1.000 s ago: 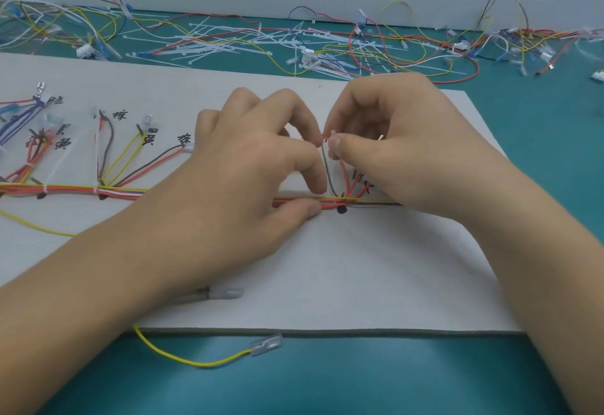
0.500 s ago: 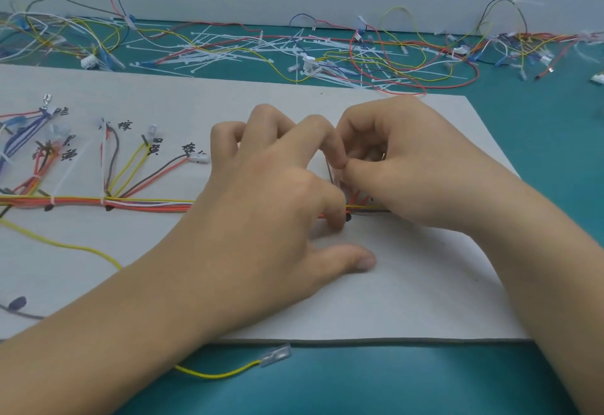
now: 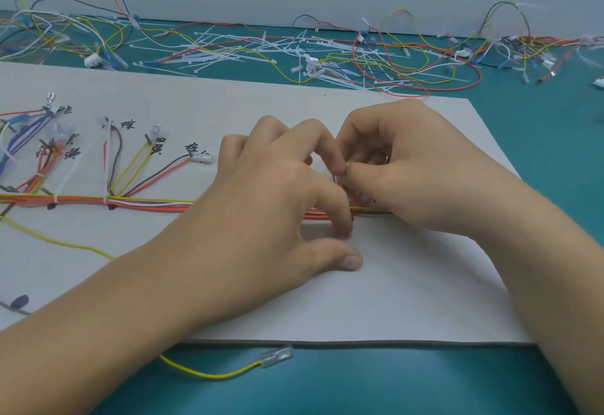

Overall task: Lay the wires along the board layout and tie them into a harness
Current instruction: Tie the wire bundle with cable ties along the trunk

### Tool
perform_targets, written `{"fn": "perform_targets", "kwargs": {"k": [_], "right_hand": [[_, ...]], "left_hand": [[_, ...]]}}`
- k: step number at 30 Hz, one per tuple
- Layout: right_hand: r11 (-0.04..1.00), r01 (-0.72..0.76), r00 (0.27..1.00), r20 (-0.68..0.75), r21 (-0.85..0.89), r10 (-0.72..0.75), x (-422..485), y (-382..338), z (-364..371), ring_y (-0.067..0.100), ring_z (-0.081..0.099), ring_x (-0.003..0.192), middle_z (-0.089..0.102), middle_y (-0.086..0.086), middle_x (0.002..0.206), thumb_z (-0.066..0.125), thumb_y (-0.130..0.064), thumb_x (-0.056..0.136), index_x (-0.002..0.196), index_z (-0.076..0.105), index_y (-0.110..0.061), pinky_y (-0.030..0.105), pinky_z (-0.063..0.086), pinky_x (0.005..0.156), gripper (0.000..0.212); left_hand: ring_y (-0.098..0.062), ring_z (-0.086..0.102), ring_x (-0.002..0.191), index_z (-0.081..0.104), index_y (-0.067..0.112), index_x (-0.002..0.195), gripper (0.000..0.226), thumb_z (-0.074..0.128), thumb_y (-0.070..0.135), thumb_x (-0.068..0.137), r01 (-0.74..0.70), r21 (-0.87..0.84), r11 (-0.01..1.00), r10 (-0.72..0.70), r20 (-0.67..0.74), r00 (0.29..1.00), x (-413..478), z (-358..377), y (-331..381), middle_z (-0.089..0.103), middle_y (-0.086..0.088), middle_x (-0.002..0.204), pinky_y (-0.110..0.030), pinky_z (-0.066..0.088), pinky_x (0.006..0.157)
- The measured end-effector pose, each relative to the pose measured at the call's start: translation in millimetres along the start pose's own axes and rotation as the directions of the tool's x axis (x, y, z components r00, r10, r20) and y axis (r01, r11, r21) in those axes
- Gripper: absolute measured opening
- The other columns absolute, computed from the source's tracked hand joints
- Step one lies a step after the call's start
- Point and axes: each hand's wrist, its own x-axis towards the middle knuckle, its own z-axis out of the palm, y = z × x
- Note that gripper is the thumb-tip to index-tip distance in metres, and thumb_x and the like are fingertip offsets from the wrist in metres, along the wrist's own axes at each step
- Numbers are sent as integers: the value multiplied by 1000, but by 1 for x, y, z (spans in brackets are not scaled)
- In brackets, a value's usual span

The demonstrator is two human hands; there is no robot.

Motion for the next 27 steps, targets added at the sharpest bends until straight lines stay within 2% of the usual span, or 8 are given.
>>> {"fn": "perform_targets", "kwargs": {"k": [4, 9, 18, 27], "right_hand": [[1000, -4, 1000, 3, -1, 4, 0, 0, -1, 11, 69, 59, 73, -3, 66, 60, -3, 79, 78, 68, -23, 37, 59, 62, 22], [1000, -7, 1000, -8, -8, 7, 0, 2, 0, 12, 69, 61, 73, -3, 66, 64, -7, 83, 80, 69, -23, 43, 60, 66, 17], [1000, -8, 1000, 0, 8, 8, -1, 1, -1, 11, 69, 60, 73, -4, 66, 62, -5, 82, 80, 69, -22, 45, 61, 65, 19], [1000, 1, 1000, -7, -9, -1, 1, 3, 0, 12, 69, 61, 72, -4, 66, 67, -9, 87, 81, 69, -22, 44, 60, 66, 14]], "left_hand": [[-15, 44, 111, 79, 46, 78, 31, 71, 72, 64, -13, -2, 1000, 13, 48, 999, 0, -2, -2, 50, 21, 121, -41, 31, 93], [-11, 42, 114, 78, 50, 80, 31, 70, 73, 62, 9, -39, 999, -5, 101, 995, 0, -5, -3, 49, 24, 119, -37, 30, 93], [-7, 45, 111, 79, 50, 79, 28, 69, 71, 64, 4, -37, 999, -1, 100, 995, 4, -4, -5, 55, 27, 110, -36, 33, 95], [-3, 49, 103, 79, 48, 79, 20, 69, 63, 71, 1, -97, 995, 8, 101, 995, 5, -4, -6, 61, 25, 101, -35, 36, 90]]}}
